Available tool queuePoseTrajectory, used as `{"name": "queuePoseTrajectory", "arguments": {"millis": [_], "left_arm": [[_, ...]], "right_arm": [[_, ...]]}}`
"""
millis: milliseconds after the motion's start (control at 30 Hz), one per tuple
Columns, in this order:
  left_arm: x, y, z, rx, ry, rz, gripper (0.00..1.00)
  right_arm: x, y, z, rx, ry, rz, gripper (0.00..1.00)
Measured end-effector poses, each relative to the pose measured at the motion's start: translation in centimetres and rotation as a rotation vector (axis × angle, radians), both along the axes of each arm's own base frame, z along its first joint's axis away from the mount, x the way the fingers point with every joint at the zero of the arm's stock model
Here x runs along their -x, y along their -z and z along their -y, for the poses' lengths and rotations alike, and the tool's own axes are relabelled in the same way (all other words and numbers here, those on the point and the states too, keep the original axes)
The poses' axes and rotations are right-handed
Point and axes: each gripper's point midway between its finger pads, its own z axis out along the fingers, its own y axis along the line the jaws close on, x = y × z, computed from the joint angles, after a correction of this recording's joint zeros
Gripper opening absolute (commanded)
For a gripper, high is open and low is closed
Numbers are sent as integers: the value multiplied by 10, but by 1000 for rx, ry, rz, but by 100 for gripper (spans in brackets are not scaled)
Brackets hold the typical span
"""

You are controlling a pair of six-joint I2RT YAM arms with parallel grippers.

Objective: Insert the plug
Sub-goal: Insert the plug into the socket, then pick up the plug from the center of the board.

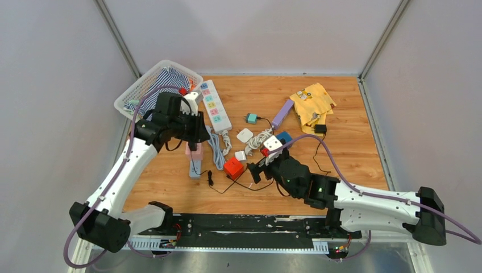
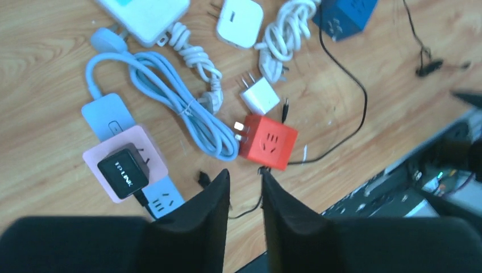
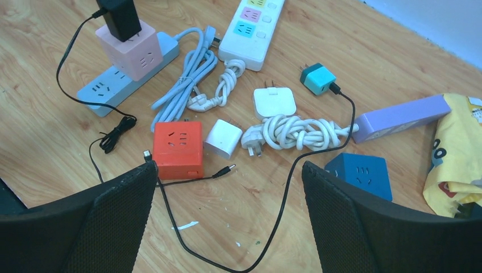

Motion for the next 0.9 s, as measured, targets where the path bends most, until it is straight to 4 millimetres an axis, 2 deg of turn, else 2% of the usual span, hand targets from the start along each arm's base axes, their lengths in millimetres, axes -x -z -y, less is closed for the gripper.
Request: {"name": "queuePoseTrajectory", "arguments": {"millis": [67, 100, 167, 233, 267, 333, 400, 467, 567, 633, 733, 900], "left_arm": [[6, -2, 2, 23, 29, 28, 25], [9, -3, 2, 31, 35, 51, 34], [14, -4, -3, 41, 12, 95, 61], [17, -1, -11, 35, -40, 123, 91], [17, 2, -16, 27, -72, 130, 98], [17, 14, -25, 4, -132, 121, 100], [16, 28, -32, -18, -174, 94, 100], [16, 44, -36, -40, -198, 50, 100], [17, 57, -38, -58, -205, 11, 100], [18, 58, -38, -61, -203, 13, 100], [17, 53, -40, -64, -206, 39, 100], [17, 48, -47, -77, -235, 76, 100]], "right_arm": [[-5, 0, 0, 3, 22, -26, 90], [-9, 2, 1, 7, 39, -47, 86], [-20, 12, 5, 23, 69, -99, 77], [-32, 24, 13, 35, 105, -158, 67], [-38, 30, 17, 34, 123, -192, 62], [-46, 44, 27, 37, 155, -257, 57], [-53, 59, 39, 45, 199, -322, 56], [-60, 69, 51, 55, 238, -367, 58], [-80, 81, 80, 64, 335, -409, 64], [-93, 89, 99, 85, 386, -423, 70], [-111, 98, 114, 137, 401, -448, 79], [-134, 101, 110, 181, 303, -480, 84]]}}
